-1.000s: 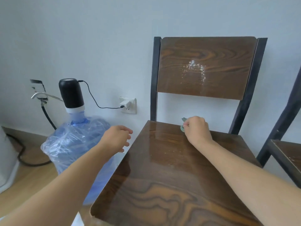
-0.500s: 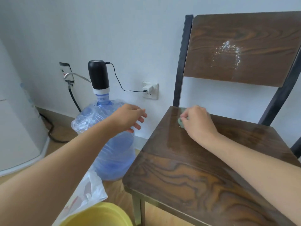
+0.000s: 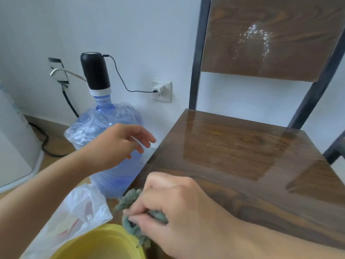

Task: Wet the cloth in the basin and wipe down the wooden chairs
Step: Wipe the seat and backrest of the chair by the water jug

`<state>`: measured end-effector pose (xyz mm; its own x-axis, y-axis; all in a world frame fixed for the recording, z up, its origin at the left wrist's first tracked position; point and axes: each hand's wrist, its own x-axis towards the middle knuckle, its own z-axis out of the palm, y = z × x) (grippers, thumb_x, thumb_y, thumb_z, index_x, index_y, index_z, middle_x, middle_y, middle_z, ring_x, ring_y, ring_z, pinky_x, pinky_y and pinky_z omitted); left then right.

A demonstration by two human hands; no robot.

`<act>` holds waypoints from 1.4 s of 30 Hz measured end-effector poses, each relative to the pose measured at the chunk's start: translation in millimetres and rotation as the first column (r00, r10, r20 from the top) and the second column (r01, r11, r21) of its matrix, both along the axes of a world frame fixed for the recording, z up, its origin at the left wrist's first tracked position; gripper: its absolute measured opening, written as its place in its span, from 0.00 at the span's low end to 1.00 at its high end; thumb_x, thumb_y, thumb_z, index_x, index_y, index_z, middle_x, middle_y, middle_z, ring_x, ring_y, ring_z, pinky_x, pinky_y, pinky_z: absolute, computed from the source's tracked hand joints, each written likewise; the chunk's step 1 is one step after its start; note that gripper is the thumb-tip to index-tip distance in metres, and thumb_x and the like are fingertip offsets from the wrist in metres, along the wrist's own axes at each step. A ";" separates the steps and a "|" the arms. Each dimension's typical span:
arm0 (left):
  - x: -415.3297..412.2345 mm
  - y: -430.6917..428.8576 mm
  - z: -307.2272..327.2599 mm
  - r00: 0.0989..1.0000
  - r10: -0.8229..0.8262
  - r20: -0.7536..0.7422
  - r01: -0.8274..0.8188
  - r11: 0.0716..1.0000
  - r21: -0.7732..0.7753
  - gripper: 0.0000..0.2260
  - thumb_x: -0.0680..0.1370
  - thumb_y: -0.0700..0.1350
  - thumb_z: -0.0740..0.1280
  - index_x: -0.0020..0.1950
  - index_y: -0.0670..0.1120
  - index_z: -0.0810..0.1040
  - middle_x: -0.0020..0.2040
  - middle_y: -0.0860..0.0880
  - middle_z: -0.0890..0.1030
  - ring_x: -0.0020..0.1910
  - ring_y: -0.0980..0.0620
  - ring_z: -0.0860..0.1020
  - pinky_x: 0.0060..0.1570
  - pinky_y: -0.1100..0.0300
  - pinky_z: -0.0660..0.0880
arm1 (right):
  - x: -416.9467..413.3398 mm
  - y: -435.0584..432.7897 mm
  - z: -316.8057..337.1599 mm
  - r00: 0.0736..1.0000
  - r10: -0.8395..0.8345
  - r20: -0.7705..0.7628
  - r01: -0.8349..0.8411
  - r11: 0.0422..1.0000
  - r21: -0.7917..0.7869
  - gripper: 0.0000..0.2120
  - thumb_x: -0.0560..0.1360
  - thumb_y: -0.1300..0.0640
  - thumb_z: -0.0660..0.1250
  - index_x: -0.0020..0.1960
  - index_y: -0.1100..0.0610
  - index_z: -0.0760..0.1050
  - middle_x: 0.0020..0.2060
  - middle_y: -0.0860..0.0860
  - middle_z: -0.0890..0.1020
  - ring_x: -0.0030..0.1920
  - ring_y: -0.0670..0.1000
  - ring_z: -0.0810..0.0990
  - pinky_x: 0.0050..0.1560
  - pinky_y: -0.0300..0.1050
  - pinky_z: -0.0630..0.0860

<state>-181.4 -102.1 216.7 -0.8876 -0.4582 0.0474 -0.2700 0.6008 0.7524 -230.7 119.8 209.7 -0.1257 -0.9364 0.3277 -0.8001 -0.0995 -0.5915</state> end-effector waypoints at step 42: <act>-94.8 80.0 8.9 0.972 -0.210 -0.102 0.192 0.967 -0.168 0.06 0.75 0.57 0.70 0.49 0.67 0.84 0.38 0.59 0.84 0.41 0.52 0.83 0.42 0.54 0.79 | -186.0 162.7 9.2 0.828 -0.559 -0.052 0.559 0.814 0.160 0.07 0.77 0.56 0.73 0.51 0.47 0.87 0.45 0.42 0.81 0.51 0.43 0.78 0.49 0.33 0.74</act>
<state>-276.3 -22.2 225.6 -0.9444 -0.2494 0.2145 -0.0462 0.7463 0.6640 -416.7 282.5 218.9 -0.6428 -0.7445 0.1802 -0.6905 0.4614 -0.5571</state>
